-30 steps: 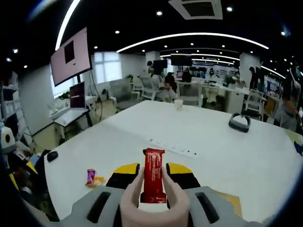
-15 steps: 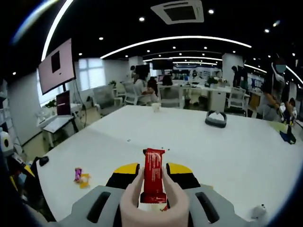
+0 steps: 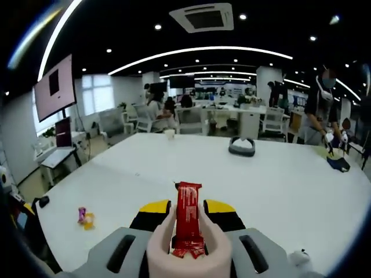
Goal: Place the target food into the container with the food tongs after gripping and lifting it, then release it inside without dropping or visibly crushing the food.
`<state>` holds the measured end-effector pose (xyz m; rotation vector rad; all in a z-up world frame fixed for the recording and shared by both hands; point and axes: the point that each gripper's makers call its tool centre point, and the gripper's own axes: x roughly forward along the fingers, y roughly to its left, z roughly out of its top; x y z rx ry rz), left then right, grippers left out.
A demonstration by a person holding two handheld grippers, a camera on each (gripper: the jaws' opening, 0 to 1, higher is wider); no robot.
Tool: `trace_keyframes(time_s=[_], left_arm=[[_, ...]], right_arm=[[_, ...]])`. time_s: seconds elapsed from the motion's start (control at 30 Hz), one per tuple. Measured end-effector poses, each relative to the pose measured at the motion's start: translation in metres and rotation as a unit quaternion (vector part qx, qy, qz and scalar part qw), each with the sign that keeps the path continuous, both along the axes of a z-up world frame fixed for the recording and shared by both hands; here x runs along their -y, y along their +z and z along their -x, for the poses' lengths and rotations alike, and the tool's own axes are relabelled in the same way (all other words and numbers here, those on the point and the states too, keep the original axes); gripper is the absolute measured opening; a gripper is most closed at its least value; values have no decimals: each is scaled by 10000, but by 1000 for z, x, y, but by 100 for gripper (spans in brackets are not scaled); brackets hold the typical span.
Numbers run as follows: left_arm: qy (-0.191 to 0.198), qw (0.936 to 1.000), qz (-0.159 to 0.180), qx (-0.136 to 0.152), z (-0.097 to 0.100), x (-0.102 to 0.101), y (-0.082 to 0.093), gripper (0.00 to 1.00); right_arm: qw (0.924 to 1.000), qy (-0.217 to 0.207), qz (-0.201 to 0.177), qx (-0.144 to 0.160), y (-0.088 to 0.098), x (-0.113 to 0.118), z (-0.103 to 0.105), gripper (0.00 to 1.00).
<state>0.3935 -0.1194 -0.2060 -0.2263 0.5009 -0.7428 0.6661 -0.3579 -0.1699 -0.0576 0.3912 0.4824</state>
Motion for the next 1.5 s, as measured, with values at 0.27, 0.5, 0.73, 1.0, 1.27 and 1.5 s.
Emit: trace_keyframes(time_s=[0.27,0.5,0.73,1.0,1.27,1.5], left_arm=[[47,10000,-11,12,1,-4,2,58],[65,10000,-38,21,3,-6,2,58],[93,10000,-6,17,6,-6,1,58],[127,9999,7,7,5,-8,-1,58],[134,9999,18,-2,3,-9,-1,58],[145,9999,25,-23,4,-8,-3,58]], right_arm=[[10000,-55,55,-59,-4,8,2,21],[9999,-74,89,-70,-5,11,1,21],[9999,-105,76,-108,-8,15,2,21],[9997,-168,97,-148,-12,21,3,21],[9995,-238,104,-201,-17,28,2,21],[9993,-258,113,-234,-21,30,3,21]])
